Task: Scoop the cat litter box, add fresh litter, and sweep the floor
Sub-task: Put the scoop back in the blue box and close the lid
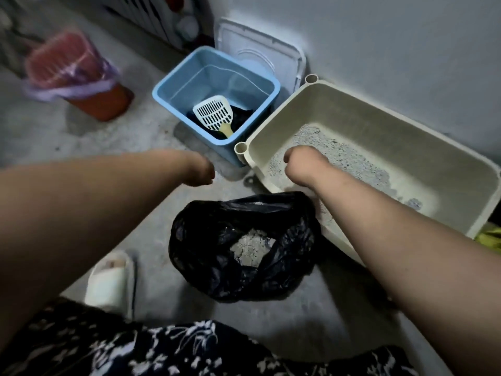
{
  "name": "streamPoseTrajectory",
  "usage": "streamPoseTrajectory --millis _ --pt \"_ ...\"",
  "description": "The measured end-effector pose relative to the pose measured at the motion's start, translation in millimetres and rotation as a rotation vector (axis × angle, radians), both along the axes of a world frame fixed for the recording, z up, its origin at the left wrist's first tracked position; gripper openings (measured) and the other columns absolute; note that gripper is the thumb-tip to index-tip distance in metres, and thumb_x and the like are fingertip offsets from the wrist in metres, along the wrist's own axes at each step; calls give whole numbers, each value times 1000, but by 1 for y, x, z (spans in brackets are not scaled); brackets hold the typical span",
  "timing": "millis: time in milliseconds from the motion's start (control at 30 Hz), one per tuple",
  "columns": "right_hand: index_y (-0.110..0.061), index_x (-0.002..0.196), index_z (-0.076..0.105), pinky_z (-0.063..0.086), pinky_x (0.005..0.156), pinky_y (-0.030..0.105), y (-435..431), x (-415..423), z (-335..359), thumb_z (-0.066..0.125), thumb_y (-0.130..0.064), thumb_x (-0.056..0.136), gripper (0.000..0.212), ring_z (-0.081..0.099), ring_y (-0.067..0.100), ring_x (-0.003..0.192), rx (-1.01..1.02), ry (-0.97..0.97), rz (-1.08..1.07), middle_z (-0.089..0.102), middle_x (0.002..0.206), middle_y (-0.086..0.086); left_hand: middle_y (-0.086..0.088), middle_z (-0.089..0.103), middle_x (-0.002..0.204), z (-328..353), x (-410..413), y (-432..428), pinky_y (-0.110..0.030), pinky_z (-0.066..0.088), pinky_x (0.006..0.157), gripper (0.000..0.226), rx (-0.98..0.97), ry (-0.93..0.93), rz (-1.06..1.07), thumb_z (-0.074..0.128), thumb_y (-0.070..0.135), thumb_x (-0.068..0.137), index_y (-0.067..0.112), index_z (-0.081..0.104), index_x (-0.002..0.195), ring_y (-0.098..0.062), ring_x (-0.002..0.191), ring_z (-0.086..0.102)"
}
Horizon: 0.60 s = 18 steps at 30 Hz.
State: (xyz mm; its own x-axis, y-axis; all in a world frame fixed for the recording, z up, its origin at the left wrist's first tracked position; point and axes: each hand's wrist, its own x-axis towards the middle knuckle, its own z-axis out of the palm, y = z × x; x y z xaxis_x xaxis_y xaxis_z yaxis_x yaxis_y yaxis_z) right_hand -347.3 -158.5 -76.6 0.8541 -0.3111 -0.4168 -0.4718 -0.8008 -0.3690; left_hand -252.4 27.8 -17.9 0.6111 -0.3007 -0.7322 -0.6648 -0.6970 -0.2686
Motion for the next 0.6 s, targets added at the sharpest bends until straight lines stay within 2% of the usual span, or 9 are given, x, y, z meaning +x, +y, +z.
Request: streamPoseTrajectory --millis 133,267,333,433,600 --pt "-16 118 63 48 96 37 -4 19 0 42 -1 80 45 56 29 114 43 -128 -24 61 124 9 -1 54 133 -7 12 -19 -30 38 98 35 -164 50 -127 43 33 97 22 55 129 -21 119 50" --pt "-19 105 67 50 90 35 -3 56 1 46 -3 78 38 60 28 104 53 -300 -104 67 113 6 2 67 100 -26 32 -23 -31 49 83 28 -463 -16 -262 47 42 92 29 65 110 -23 96 60" --pt "-18 102 67 50 88 34 0 77 8 46 -2 77 37 59 28 103 48 -338 -122 66 110 6 3 68 93 -30 50 -24 -35 51 81 28 -600 -30 -206 48 47 90 29 67 102 -21 90 60" --pt "-14 106 67 48 85 30 7 103 20 48 0 78 37 57 29 107 -18 -350 -97 66 112 10 4 70 89 -29 77 -27 -33 50 82 30 -753 -15 -104 51 49 89 27 70 95 -18 88 61" --pt "-13 112 67 46 90 30 11 137 30 50 -4 83 34 57 30 111 -113 -332 -140 64 117 12 2 69 89 -28 124 -27 -31 49 82 30 -891 29 -84 54 49 88 24 69 93 -18 88 62"
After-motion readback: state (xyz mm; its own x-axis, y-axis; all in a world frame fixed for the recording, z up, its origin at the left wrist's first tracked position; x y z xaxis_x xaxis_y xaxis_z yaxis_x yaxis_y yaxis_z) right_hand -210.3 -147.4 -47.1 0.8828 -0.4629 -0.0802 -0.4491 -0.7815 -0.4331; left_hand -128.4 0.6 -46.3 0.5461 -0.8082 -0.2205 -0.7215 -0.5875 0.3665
